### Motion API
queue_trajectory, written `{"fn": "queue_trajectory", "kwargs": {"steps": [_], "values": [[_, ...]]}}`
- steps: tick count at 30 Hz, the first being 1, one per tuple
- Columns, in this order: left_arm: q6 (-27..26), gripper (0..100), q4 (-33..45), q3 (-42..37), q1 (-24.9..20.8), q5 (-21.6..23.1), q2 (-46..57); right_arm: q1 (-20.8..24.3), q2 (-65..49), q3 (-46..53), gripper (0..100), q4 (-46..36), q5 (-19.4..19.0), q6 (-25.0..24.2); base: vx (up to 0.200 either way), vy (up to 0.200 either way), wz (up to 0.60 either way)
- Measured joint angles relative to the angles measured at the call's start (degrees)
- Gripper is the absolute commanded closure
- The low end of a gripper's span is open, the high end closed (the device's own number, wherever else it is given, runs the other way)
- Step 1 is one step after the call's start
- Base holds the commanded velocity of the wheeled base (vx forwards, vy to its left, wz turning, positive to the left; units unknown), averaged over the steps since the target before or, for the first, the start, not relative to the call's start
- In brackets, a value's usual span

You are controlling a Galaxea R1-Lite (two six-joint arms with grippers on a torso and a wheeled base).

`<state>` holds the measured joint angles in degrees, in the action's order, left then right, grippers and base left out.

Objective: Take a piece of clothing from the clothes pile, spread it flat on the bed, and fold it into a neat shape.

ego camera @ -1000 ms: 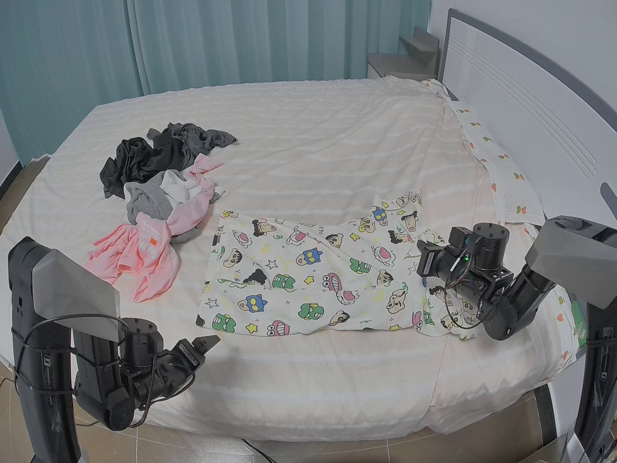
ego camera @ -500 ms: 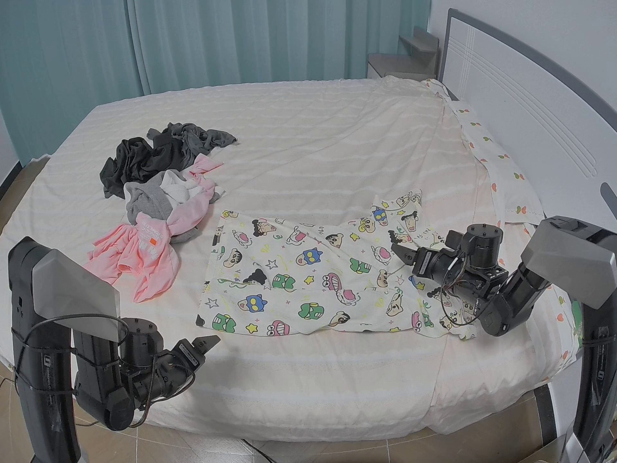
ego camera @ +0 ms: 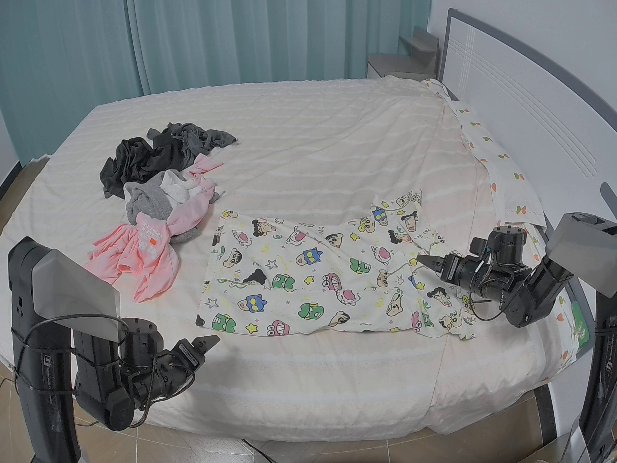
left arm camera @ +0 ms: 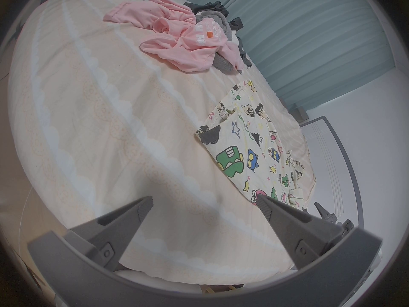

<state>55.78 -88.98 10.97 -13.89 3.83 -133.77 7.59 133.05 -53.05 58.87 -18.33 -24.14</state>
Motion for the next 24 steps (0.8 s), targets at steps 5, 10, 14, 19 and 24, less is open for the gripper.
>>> {"fn": "queue_trajectory", "kwargs": {"steps": [5, 10, 14, 19, 24], "values": [[0.0, 0, 0.0, 0.0, -0.02, -0.02, 0.0, -0.57, 1.11, -3.1, 0, -2.95, -1.74, -0.02, 0.0, 0.0, 0.0], [0.0, 0, 0.0, -0.06, 0.0, -0.04, 0.0, -0.84, 2.32, -7.3, 0, -6.27, -2.55, 0.22, 0.0, 0.0, 0.0], [0.0, 0, 0.0, -0.06, 0.0, -0.04, 0.0, -1.29, 3.34, -10.78, 0, -9.12, -3.15, 0.49, 0.0, 0.0, 0.0], [0.0, 0, 0.0, -0.11, 0.0, -0.04, 0.0, -1.65, 5.21, -14.51, 0, -11.3, -3.72, 1.18, 0.0, 0.0, 0.0], [0.0, 0, 0.0, -0.17, 0.0, -0.04, 0.0, -1.62, 6.97, -16.3, 0, -11.68, -3.78, 1.26, 0.0, 0.0, 0.0]]}}
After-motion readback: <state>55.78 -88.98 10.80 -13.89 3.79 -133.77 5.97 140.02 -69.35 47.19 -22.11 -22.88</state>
